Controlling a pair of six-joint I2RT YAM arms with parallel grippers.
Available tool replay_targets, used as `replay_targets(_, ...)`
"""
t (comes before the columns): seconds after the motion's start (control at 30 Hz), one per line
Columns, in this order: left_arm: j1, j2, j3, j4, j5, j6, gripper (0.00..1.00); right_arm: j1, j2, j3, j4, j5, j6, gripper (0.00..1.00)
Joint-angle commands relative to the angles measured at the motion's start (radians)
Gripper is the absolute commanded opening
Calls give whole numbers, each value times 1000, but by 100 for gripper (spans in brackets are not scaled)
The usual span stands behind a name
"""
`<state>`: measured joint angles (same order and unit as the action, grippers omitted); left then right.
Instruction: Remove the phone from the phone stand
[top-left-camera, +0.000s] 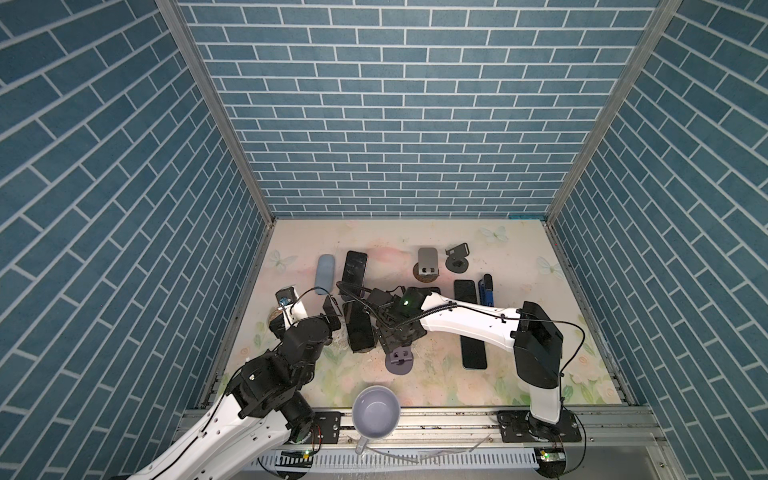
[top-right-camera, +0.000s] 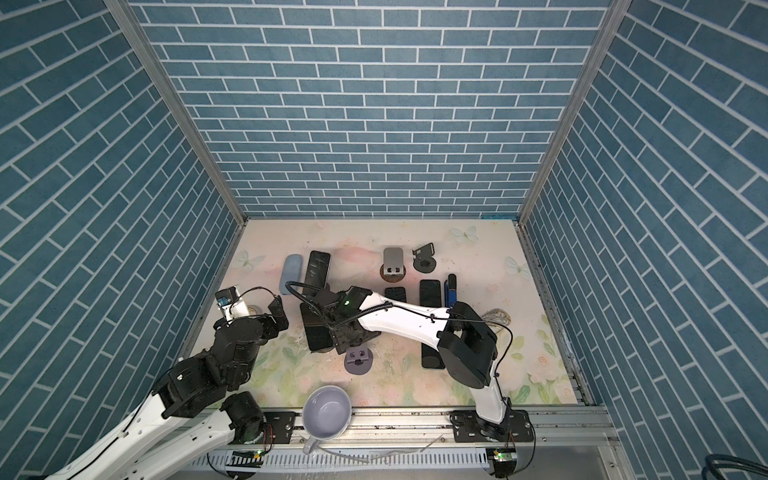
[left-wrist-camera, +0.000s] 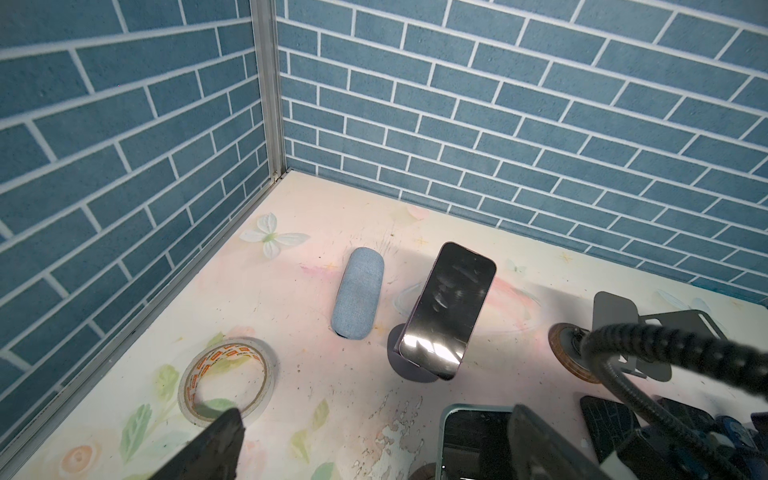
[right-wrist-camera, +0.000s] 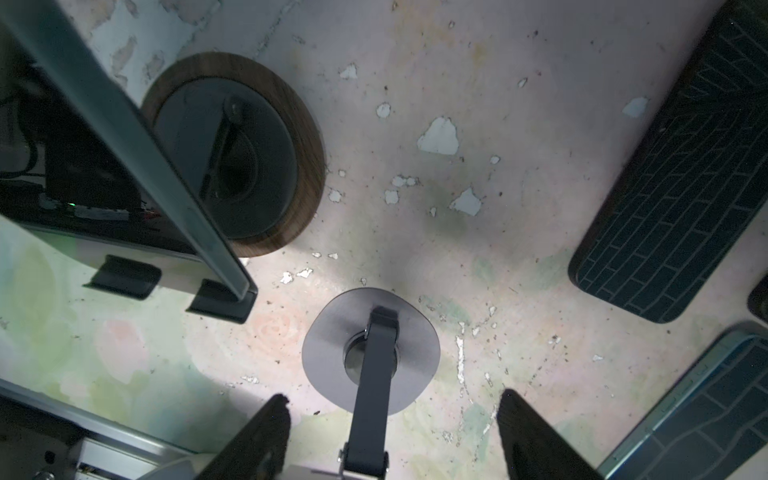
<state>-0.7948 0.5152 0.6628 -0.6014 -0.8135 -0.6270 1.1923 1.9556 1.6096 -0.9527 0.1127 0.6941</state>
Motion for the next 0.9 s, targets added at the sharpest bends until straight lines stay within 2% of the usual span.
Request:
replay_targets(0.0,6,-3,-14,-9,-16,14,100,6,15,40,-72,19,35,72)
replay_targets(0.3,6,17,-22,7,-7,12,100,6,11,29,-63,29,27,55)
replay_targets(0.6,6,29,-22,10,-2,10,100,-23,-24,8,-12,42,-14,52)
replay_targets(0.87,6,28,-18,6,-14,8,100,-102,-64,-10,98,-20,-62,51)
